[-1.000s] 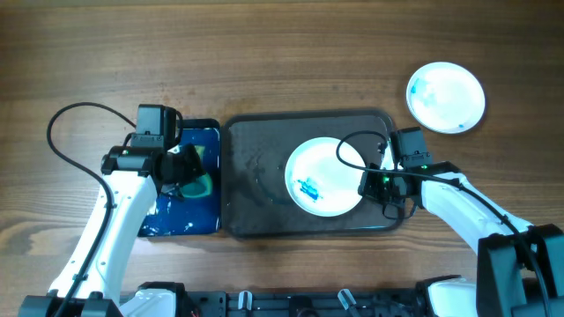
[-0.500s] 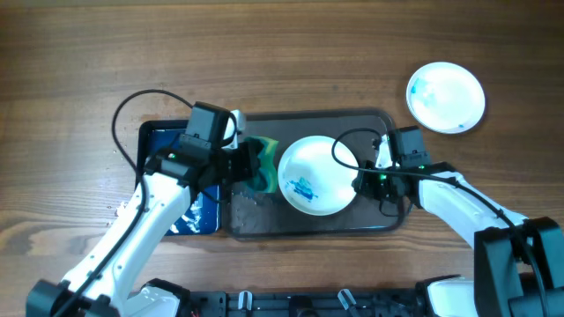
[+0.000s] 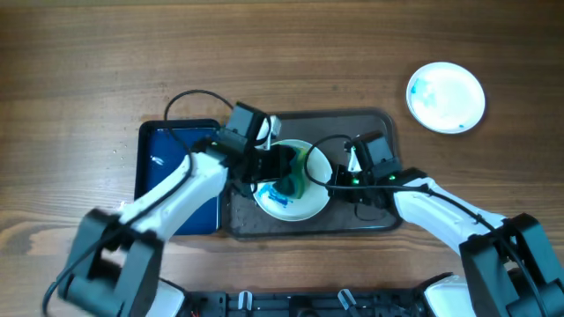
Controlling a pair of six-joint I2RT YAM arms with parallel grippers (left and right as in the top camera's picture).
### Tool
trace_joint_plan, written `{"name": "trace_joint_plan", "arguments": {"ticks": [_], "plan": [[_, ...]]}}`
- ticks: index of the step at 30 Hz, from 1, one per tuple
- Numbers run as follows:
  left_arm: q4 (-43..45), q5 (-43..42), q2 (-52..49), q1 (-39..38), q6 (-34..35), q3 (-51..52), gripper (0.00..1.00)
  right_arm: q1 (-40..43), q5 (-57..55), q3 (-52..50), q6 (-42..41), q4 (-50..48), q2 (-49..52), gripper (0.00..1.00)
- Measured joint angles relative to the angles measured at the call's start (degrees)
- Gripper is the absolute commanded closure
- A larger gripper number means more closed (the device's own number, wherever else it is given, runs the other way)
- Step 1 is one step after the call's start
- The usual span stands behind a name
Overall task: Clean dirty plates on tray and stack at the side
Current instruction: 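Scrub the plate surface with the sponge using the left gripper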
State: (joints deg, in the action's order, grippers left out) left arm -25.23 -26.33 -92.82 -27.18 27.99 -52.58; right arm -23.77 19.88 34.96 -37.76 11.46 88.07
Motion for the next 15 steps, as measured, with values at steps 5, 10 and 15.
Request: {"name": "trace_joint_plan", "arguments": {"ticks": [5,10,15], "plan": [[0.46,-0.92,-9.29,-0.04,0.66,-0.87,0.96,-0.15,-0.48,-0.11,-0.9,0.44,0.24,0.95],[-5.4,2.69,-10.21,-0.22,2.8,-3.28,0.96,-0.28,-0.42,-0.11,-1.46,0.5,0.24,0.95],[-15.63,14.25,-9.27,-1.11,10.54,-5.2,0.96,-0.94,0.98,-0.11,-1.68,1.09,0.24,0.95]]}}
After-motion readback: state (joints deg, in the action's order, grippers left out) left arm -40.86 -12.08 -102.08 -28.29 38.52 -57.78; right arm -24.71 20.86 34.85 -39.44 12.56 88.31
